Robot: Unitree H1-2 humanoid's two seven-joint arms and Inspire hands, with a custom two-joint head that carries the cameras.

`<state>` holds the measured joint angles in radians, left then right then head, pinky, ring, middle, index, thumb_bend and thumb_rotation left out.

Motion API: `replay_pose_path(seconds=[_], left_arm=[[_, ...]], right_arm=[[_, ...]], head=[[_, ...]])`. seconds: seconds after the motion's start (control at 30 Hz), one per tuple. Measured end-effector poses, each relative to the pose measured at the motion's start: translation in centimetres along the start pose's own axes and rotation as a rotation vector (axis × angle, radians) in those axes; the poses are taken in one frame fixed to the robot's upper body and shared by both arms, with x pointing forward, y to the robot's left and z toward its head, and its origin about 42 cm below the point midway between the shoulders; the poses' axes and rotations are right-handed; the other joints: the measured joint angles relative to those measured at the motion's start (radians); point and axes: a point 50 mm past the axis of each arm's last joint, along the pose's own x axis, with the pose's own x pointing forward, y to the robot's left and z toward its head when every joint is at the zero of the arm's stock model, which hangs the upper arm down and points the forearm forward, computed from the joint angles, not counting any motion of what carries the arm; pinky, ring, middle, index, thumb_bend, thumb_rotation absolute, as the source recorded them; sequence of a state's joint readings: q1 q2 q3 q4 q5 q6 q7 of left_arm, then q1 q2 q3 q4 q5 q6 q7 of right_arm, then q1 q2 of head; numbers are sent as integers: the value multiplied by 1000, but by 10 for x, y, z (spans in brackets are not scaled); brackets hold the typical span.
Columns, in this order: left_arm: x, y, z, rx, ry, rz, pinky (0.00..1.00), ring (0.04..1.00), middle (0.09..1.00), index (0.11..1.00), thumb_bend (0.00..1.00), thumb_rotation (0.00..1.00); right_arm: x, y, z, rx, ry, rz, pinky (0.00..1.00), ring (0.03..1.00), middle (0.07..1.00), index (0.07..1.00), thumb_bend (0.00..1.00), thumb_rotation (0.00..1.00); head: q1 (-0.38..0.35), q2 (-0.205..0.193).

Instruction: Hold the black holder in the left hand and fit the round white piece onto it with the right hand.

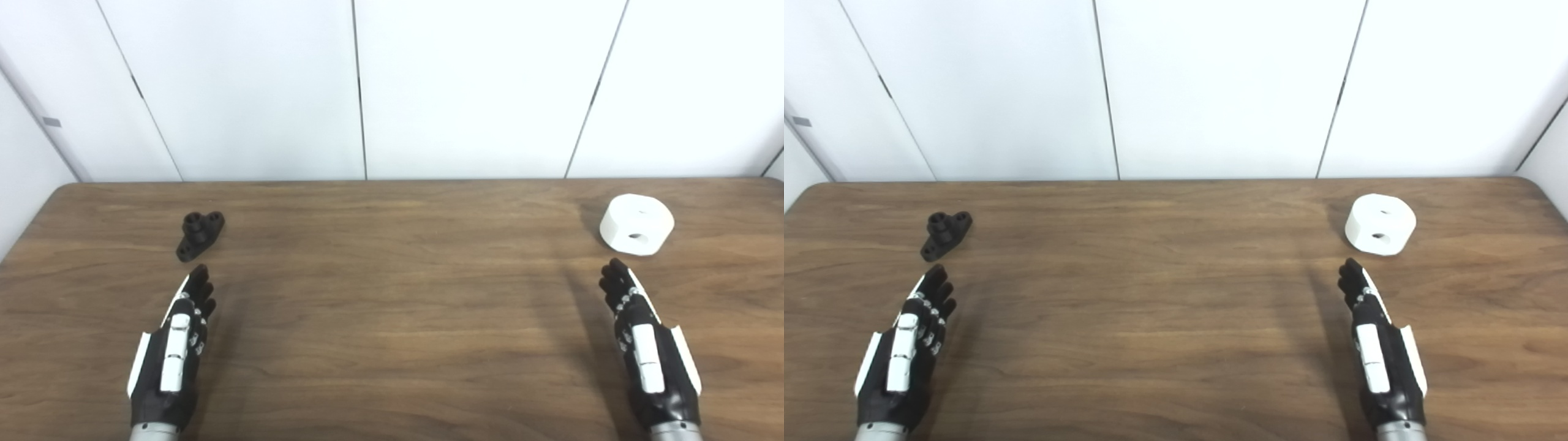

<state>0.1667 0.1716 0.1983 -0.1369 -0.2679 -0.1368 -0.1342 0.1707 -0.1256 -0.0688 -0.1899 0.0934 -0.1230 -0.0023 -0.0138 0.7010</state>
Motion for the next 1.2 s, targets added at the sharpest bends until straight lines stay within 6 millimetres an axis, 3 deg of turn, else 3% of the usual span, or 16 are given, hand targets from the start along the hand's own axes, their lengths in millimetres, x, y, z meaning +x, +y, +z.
replay_pose_path(seconds=[0.17,0.4,0.6,0.7,0.77,0.93,1.2], left_arm=[[0,0,0,3,-1,0,1000,1000,1000,969,445,865],[0,0,0,3,0,-4,1000,1000,994,951,587,861],[0,-2,-1,32,4,-10,1000,1000,994,960,635,866],[0,-4,-1,38,5,-13,1000,1000,1000,974,666,883],[-1,-6,-1,44,8,-20,1000,1000,1000,979,674,891],[-5,-12,-2,57,12,-27,1000,1000,1000,971,629,870],[-11,-21,-3,105,14,-30,1000,1000,1000,982,599,905]], right_arm=[[0,0,0,0,0,-2,994,948,942,933,537,944],[0,0,0,2,0,-2,1000,955,948,942,531,942],[0,-1,0,4,0,-2,1000,960,948,941,555,950],[-1,-2,0,6,-3,1,1000,962,952,944,558,946],[-1,-3,0,9,-12,5,1000,962,953,945,556,946],[-2,-7,0,27,-53,16,1000,970,954,954,562,956],[-5,-17,0,44,-54,10,1000,1000,996,983,531,991]], head=[[0,-6],[20,-23],[75,-51],[110,-75],[147,-113],[225,-173],[270,-219]])
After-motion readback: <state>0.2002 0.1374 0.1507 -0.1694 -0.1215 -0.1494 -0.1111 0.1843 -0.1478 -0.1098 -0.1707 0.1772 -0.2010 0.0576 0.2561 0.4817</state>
